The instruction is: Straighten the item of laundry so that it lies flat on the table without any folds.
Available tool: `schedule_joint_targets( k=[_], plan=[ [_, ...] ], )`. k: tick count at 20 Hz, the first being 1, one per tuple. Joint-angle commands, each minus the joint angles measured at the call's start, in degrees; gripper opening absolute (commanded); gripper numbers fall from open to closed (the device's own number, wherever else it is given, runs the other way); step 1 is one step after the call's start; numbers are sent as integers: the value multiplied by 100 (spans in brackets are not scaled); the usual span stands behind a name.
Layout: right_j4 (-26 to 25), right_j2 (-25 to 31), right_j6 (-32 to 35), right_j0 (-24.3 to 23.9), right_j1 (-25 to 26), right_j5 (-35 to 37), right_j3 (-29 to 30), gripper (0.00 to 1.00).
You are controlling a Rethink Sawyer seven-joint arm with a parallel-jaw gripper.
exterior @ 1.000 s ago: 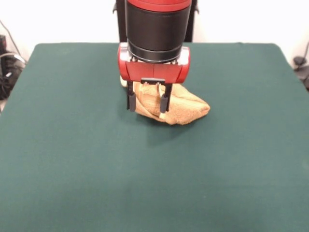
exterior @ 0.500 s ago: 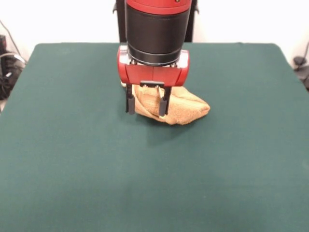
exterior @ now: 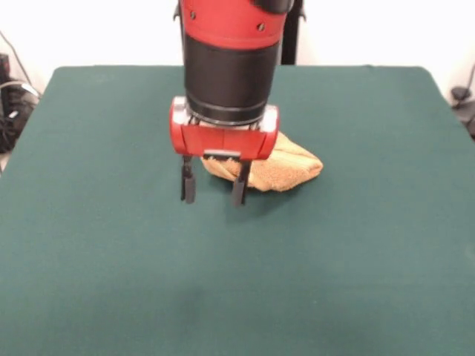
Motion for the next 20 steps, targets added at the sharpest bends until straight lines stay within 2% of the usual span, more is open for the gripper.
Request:
schedule_joint_targets(
  k=[1, 7, 20],
  plan=[
    [-186, 621, 275, -205, 673, -561, 640, 100],
    [-280, 835, -237, -386, 685, -486, 556, 100],
    [-322, 837, -203, -372, 622, -283, 489, 100]
  ],
)
